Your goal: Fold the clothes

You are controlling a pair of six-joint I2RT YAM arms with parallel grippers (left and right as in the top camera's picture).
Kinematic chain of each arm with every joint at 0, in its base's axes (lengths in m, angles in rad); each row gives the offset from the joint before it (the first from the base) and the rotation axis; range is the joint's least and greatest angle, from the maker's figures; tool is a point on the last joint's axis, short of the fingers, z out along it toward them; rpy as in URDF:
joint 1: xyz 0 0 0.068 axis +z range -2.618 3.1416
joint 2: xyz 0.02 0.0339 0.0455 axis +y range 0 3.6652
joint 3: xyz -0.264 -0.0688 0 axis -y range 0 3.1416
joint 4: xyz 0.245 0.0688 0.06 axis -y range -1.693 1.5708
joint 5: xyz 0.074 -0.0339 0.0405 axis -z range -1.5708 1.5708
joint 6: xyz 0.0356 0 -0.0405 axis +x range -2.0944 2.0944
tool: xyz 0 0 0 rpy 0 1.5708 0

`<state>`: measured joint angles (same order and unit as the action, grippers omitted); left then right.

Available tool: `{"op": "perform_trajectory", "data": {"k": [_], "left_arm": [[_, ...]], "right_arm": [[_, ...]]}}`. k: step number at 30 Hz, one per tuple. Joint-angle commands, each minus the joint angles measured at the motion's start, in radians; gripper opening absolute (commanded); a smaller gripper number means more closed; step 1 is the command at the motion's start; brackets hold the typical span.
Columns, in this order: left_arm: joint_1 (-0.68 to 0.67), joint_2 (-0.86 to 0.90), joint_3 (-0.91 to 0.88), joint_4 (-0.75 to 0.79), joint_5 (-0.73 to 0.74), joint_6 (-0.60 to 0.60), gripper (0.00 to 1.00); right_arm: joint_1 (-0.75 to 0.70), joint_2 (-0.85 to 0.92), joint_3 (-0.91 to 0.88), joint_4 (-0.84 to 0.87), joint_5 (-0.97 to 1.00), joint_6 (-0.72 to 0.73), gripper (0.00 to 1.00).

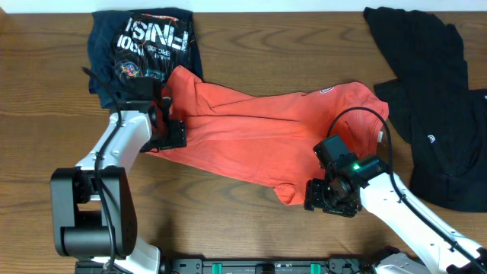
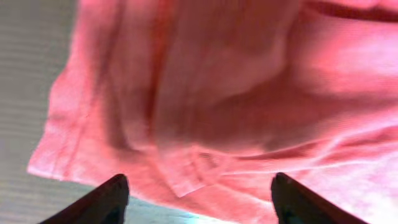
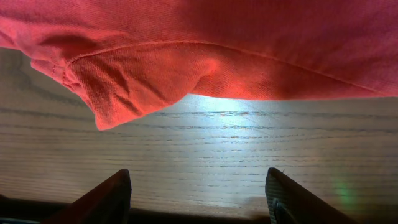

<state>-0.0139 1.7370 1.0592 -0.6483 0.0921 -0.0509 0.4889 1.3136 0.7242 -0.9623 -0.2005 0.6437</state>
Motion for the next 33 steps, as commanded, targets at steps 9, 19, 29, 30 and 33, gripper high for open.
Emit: {"op": "perform_trajectory", "data": {"k": [9, 19, 29, 30, 33], "left_arm": [[-0.003, 0.023, -0.01, 0.015, 0.023, 0.013, 0.57], [-0.003, 0.068, -0.01, 0.041, 0.0, 0.013, 0.57], [-0.003, 0.068, -0.01, 0.048, 0.002, 0.008, 0.28], [-0.003, 0.068, -0.01, 0.048, 0.002, 0.008, 0.27], [-0.003, 0.068, -0.011, 0.046, 0.002, 0.008, 0.27]], "right_arm": [[0.008, -0.002, -0.003, 0.001, 0.032, 0.006, 0.67], [0.008, -0.002, -0.003, 0.002, 0.032, 0.006, 0.68], [0.008, -0.002, -0.003, 0.002, 0.032, 0.005, 0.68], [0.008, -0.002, -0.003, 0.002, 0.032, 0.006, 0.68], [0.008, -0.002, -0.003, 0.003, 0.033, 0.005, 0.68]]}}
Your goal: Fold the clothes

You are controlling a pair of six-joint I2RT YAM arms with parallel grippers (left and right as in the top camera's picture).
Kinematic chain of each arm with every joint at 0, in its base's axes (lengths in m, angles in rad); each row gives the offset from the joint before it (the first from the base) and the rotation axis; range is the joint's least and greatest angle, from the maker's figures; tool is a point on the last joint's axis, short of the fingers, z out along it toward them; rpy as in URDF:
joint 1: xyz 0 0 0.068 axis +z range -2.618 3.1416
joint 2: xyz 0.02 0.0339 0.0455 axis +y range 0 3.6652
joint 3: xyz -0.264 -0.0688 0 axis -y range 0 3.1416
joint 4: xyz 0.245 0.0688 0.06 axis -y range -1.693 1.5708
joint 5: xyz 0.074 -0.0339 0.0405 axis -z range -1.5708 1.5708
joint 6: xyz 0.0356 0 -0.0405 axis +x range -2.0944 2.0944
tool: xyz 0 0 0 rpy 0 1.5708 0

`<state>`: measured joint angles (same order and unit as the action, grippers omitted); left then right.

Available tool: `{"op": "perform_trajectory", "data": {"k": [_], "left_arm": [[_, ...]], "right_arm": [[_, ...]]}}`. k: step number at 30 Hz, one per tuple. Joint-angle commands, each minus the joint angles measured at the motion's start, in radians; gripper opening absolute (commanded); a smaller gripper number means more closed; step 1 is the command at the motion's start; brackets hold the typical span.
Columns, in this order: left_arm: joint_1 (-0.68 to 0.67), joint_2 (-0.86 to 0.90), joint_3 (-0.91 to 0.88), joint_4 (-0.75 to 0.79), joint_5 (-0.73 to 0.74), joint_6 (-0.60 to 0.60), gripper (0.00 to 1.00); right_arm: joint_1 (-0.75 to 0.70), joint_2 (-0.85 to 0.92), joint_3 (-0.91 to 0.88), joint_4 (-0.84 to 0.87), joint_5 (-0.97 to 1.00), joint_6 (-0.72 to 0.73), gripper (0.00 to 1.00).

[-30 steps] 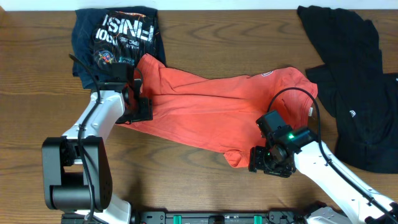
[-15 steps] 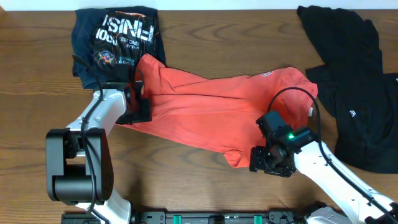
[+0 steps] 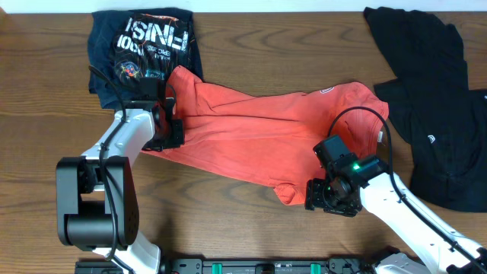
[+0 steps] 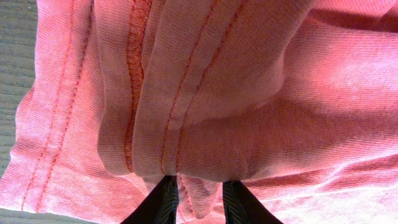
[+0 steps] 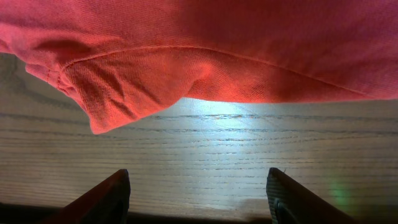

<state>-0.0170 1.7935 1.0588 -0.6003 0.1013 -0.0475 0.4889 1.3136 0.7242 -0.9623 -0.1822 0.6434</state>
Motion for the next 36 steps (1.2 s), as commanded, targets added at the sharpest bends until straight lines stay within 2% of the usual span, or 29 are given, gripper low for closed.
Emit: {"op": "perform_trajectory", "data": {"k": [1, 8, 22, 36], "left_arm": [[0.0, 0.011, -0.01, -0.005, -0.008, 0.005, 0.27], [0.0, 0.012, -0.011, -0.057, -0.009, 0.006, 0.28], [0.0, 0.017, -0.024, -0.04, -0.056, 0.006, 0.28], [0.0, 0.017, -0.046, -0.011, -0.06, -0.006, 0.23]], "right_arm": [[0.008, -0.002, -0.003, 0.003, 0.014, 0.006, 0.68], [0.008, -0.002, -0.003, 0.003, 0.014, 0.006, 0.68], [0.008, -0.002, -0.003, 0.006, 0.019, 0.002, 0.68], [0.008, -0.002, -0.003, 0.013, 0.021, -0.005, 0.68]]}}
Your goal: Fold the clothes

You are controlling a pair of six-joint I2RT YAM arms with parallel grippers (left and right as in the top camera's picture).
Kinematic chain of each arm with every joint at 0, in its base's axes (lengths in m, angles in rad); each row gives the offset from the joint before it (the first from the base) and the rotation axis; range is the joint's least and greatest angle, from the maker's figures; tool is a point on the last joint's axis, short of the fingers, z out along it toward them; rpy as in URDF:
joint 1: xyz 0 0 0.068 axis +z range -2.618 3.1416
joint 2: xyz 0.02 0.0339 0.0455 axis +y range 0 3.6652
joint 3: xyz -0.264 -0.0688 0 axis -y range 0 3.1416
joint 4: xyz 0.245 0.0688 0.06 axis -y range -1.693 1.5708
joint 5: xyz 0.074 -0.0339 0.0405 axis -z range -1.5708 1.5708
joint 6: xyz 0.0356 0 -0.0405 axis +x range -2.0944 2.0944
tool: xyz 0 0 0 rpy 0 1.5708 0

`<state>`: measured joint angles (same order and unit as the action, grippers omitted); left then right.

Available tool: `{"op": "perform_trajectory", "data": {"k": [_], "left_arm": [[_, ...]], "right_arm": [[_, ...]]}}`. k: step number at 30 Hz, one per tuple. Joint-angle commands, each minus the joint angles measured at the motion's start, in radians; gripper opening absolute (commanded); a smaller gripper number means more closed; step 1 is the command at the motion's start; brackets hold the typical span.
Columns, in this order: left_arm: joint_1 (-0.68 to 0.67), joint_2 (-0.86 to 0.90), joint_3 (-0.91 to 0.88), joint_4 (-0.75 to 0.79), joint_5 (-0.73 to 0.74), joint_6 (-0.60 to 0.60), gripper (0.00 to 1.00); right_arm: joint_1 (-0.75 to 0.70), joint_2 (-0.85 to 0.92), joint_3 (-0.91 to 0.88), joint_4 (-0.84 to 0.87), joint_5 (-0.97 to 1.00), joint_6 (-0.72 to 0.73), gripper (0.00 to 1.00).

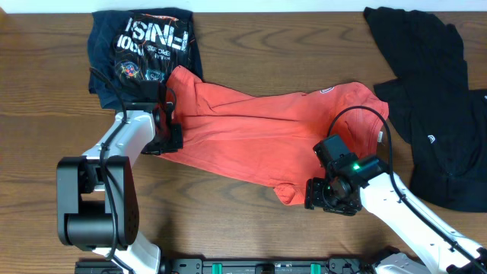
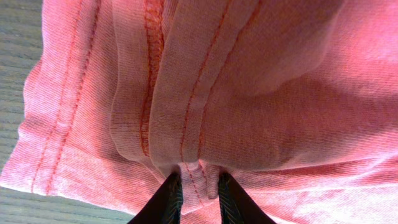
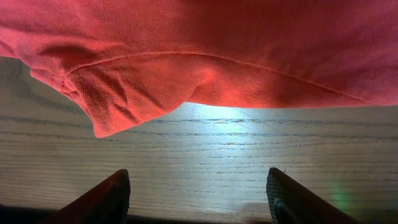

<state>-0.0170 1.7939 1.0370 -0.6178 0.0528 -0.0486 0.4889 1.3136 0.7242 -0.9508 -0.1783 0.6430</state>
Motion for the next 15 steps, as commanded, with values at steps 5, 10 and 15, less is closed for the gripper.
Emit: {"op": "perform_trajectory", "data": {"k": [5, 10, 15], "left_arm": [[0.0, 0.017, -0.052, 0.038, -0.012, -0.009, 0.19], [0.0, 0.017, -0.051, 0.06, -0.012, -0.043, 0.06], [0.0, 0.014, -0.026, 0.051, -0.011, -0.042, 0.06]], "right_arm": [[0.008, -0.002, -0.003, 0.003, 0.018, -0.005, 0.68], [0.008, -0.002, -0.003, 0.005, 0.018, -0.005, 0.68], [0.008, -0.002, -0.003, 0.01, 0.018, -0.005, 0.68]]}}
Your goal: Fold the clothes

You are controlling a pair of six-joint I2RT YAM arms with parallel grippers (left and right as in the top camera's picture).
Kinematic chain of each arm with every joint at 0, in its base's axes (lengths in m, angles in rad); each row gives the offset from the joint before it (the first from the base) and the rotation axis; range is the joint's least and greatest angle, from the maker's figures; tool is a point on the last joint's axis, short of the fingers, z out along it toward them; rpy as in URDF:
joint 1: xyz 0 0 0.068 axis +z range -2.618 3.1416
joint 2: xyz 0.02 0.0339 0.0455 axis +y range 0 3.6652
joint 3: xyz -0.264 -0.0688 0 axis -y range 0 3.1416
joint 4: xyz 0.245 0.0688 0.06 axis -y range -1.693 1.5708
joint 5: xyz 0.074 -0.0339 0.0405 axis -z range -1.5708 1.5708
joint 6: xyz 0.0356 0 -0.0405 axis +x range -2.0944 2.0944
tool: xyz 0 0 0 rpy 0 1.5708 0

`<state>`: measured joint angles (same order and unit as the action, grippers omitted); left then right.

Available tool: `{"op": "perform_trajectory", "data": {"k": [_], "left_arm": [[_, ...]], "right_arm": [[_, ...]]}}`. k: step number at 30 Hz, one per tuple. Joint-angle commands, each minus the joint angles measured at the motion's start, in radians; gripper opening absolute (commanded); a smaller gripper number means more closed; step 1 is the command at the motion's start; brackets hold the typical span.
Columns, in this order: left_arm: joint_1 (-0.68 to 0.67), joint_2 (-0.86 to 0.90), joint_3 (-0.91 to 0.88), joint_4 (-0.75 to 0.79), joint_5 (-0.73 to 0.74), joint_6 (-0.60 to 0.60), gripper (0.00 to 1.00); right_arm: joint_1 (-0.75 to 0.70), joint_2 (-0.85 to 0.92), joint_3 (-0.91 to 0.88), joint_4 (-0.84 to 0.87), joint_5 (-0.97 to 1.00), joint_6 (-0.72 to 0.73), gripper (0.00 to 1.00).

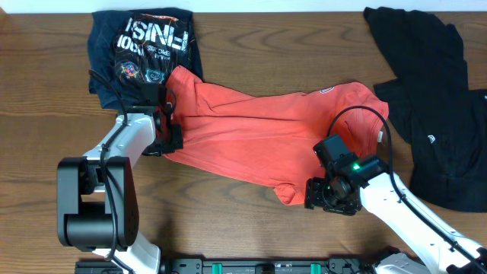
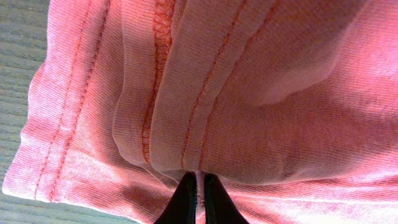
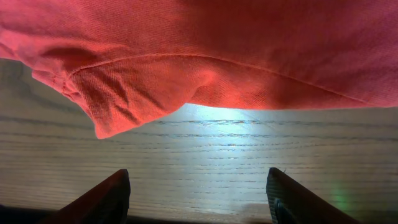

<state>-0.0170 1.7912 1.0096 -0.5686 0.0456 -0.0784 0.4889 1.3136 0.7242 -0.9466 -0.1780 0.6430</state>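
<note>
An orange-red shirt (image 1: 259, 133) lies crumpled across the middle of the wooden table. My left gripper (image 1: 169, 137) is at the shirt's left edge, shut on a stitched hem fold of the shirt (image 2: 198, 177); its dark fingers (image 2: 185, 199) pinch the fabric between them. My right gripper (image 1: 318, 195) sits low at the shirt's front right corner, open, with bare wood between its fingers (image 3: 102, 198). The shirt's lower corner (image 3: 118, 99) hangs just ahead of it, untouched.
A folded dark navy printed shirt (image 1: 144, 42) lies at the back left, touching the orange shirt. A black garment (image 1: 434, 99) is spread at the right. The table's front edge (image 1: 228, 257) runs just behind both arm bases.
My left gripper's fingers have drawn together from a narrow gap to a tight pinch on the shirt's hem fold. The right gripper has stayed put and open.
My left gripper was first wide open over the shirt's left edge. Then it was much narrower around a stitched hem fold, then narrower still, and now it is shut on that fold. The right gripper stayed open by the shirt's front corner throughout.
</note>
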Motion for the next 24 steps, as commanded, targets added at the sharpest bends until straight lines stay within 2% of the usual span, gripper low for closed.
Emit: {"op": "perform_trajectory", "data": {"k": [1, 18, 20, 24], "left_arm": [[0.0, 0.013, 0.01, -0.006, -0.004, -0.013, 0.06], [0.0, -0.03, 0.038, -0.059, -0.004, -0.013, 0.07], [0.0, -0.03, 0.038, -0.059, -0.004, -0.013, 0.16], [0.0, -0.03, 0.038, -0.059, -0.004, -0.013, 0.17]], "right_arm": [[0.008, -0.002, -0.003, 0.01, 0.017, -0.005, 0.68], [0.008, -0.002, -0.003, 0.023, 0.021, -0.017, 0.68], [0.008, -0.002, -0.003, 0.023, 0.021, -0.019, 0.68], [0.008, -0.002, -0.003, 0.023, 0.021, -0.02, 0.68]]}}
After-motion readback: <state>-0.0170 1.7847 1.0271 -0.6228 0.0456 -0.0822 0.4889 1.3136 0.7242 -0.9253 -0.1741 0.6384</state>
